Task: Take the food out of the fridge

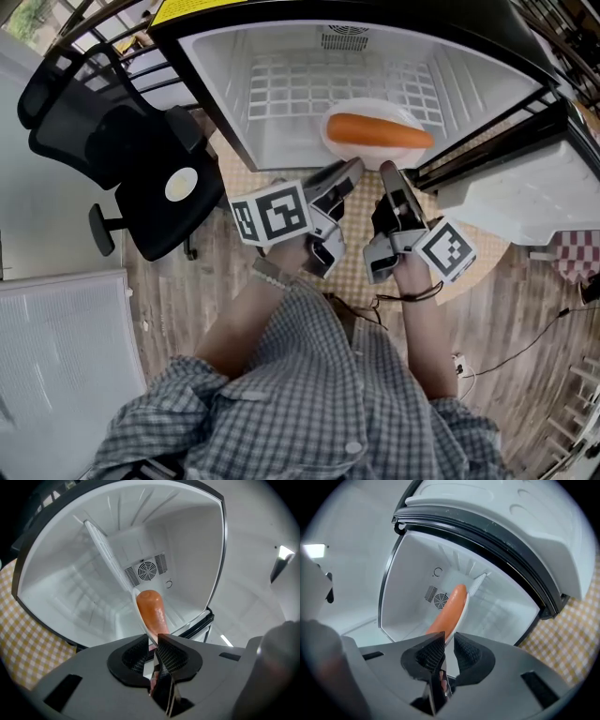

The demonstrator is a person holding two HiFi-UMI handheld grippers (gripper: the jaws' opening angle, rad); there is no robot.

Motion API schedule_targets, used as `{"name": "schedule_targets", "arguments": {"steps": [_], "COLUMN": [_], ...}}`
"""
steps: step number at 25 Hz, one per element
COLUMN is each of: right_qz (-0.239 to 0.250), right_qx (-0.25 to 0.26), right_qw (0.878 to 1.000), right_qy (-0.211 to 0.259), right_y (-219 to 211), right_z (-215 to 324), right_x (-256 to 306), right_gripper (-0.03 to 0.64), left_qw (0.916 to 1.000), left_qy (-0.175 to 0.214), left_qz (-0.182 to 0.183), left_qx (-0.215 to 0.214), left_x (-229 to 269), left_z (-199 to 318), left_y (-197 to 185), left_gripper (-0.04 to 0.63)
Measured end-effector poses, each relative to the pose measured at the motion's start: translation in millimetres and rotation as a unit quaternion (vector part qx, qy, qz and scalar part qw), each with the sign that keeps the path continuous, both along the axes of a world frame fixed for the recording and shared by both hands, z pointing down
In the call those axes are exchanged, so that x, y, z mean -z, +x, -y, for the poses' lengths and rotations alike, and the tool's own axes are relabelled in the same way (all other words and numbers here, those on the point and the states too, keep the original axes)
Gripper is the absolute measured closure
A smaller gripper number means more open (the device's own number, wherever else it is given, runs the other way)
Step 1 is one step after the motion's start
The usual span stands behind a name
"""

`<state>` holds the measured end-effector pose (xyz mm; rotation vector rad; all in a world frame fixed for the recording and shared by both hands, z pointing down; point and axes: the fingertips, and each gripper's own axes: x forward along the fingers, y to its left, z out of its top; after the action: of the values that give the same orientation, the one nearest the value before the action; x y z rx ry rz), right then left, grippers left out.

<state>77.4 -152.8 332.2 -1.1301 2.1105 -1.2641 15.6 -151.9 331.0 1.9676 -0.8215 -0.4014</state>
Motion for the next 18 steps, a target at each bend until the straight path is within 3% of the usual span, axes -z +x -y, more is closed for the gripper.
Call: {"name": "schedule_targets", "arguments": {"steps": [8,18], "right_qz": [-0.019,-0.03], "right_qx": [-0.021,-0.034], "right_qw": [1.0,0.998], "right_qy": [-0.01,-0.047], "right_y": [20,36], "right_z": [-26,-54], "right_x": [-22,-62], "right_gripper": [0.56,0.558], "left_qw": [0.9991,0.9953], "left_qy": [-0.008,-0.05], "left_qz": [0.012,0.026], "left_qx": [-0.04,-0.079], "left_x": [-20,-63], "left_z": [-24,-49], "left_y": [19,35], "left_gripper": [0.531,0.525]}}
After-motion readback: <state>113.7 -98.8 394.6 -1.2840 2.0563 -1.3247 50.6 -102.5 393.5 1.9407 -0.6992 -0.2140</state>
